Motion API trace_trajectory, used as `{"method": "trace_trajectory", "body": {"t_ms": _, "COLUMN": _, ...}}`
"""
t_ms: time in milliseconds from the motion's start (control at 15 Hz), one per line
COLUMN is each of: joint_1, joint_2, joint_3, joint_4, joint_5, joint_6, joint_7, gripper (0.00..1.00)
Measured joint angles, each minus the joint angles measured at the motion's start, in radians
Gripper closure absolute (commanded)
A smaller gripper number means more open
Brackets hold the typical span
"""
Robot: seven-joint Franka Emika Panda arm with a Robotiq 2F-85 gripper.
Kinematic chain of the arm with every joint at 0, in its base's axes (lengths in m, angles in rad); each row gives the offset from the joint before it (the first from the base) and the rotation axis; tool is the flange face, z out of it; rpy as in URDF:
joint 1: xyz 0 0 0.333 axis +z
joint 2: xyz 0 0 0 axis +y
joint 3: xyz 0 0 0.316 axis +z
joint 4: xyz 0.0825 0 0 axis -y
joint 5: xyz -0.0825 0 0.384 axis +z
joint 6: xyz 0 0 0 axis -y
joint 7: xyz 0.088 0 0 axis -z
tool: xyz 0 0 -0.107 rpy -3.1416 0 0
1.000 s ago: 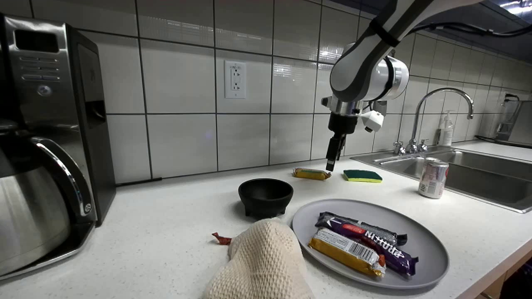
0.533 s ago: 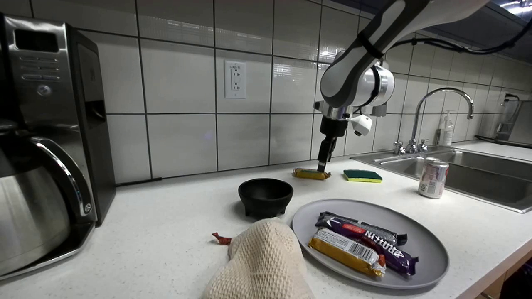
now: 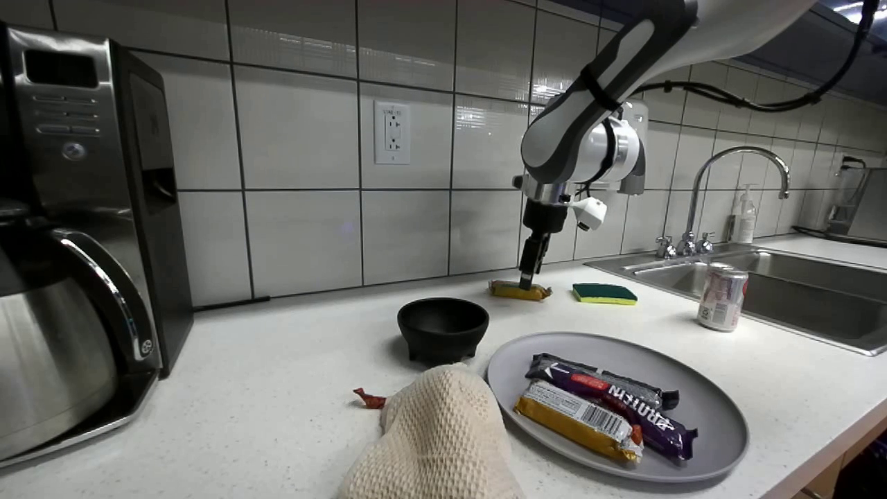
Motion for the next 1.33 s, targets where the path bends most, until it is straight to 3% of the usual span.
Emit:
{"method": "trace_trajectory", "body": {"t_ms": 733, "joint_1": 0.0, "joint_2": 0.052, "joint_3": 0.008, "joint_4": 0.067, "joint_5": 0.0, "joint_6": -0.043, "joint_7": -0.011, "gripper": 0.0}}
{"method": "trace_trajectory", "body": {"t_ms": 800, "joint_1": 0.0, "joint_2": 0.056, "joint_3": 0.008, "joint_4": 0.072, "joint_5": 0.0, "joint_6": -0.045, "joint_7": -0.014, "gripper": 0.25}}
{"method": "trace_trajectory", "body": {"t_ms": 867, "joint_1": 0.0, "joint_2": 0.058, "joint_3": 0.008, "joint_4": 0.076, "joint_5": 0.0, "joint_6": -0.047, "joint_7": -0.016, "gripper": 0.26}}
{"method": "trace_trajectory", "body": {"t_ms": 1333, "joint_1": 0.0, "joint_2": 0.06, "joint_3": 0.008, "joint_4": 0.089, "joint_5": 0.0, "joint_6": -0.051, "joint_7": -0.028, "gripper": 0.82}}
